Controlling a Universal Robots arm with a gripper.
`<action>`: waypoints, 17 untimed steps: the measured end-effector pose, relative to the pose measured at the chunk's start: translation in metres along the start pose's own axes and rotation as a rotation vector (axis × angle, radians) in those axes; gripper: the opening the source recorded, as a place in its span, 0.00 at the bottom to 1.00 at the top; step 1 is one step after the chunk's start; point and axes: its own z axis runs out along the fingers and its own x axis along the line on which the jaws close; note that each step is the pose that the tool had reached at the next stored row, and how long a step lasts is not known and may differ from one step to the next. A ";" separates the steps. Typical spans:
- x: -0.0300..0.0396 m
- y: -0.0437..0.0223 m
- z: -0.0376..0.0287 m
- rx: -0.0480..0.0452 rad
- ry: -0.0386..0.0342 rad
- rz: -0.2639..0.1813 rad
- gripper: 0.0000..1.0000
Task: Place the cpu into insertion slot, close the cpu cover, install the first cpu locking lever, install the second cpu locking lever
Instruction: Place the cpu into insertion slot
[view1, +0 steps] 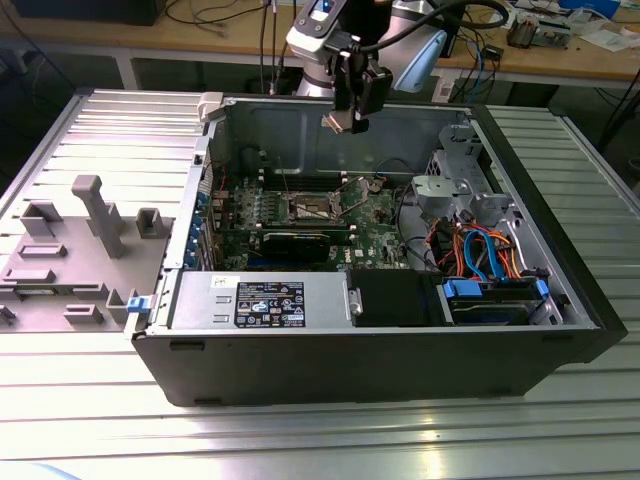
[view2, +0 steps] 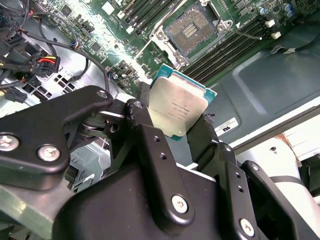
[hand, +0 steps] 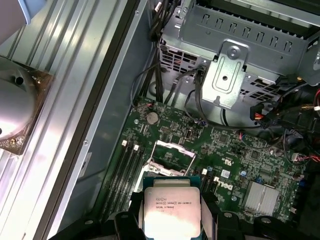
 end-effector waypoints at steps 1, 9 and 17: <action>0.0000 0.0000 0.0000 -0.0001 -0.0001 0.002 0.54; 0.0000 0.0000 0.0000 -0.0004 -0.0019 0.021 0.54; 0.0000 0.0000 0.0000 -0.0008 -0.0034 0.038 0.54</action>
